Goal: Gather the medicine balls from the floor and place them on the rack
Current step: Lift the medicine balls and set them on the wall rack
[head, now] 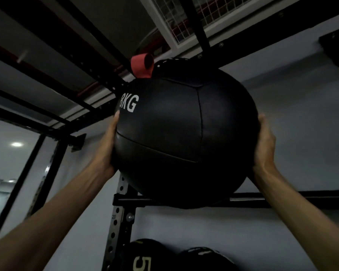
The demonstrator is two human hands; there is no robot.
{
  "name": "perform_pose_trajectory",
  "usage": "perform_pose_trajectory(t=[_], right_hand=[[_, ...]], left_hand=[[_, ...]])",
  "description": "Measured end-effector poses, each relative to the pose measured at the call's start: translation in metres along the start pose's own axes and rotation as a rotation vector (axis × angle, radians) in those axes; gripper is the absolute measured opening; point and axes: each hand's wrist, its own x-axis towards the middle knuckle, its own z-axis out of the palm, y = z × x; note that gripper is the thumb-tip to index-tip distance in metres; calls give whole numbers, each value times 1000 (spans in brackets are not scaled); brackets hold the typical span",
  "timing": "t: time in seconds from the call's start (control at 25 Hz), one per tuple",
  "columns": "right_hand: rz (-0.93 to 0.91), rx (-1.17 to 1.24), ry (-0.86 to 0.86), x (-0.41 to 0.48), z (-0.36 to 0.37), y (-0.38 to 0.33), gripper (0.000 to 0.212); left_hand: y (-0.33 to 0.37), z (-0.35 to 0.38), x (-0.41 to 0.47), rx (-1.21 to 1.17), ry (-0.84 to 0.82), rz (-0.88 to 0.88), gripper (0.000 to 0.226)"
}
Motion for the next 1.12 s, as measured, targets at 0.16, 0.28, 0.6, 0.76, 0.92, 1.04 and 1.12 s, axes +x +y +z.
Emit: perform_pose_trajectory(t=[0.16,0.28,0.6,0.76,0.92,1.04,1.12], right_hand=[[-31,-61,11,-3,23,48,29],[-59,-115,34,-5,48,86,36],[-190,-298,87,10,117,160,25],[-159,-436,27,32,136,190,33],[-48,-626,-60,45,136,216,34],[41,-711,-42,52,113,242,35],[76,-746,-41,52,103,248,33]], left_hand=[[-41,-40,44,-30,-45,-9,39],[-74,-74,85,-92,-108,-55,44],[-150,-148,192,-194,-203,-106,51],[-195,-168,233,-246,-136,-121,61],[-222,-164,262,-256,44,82,33],[-244,-152,289,-220,36,210,20],[-250,-145,300,-200,25,218,22]])
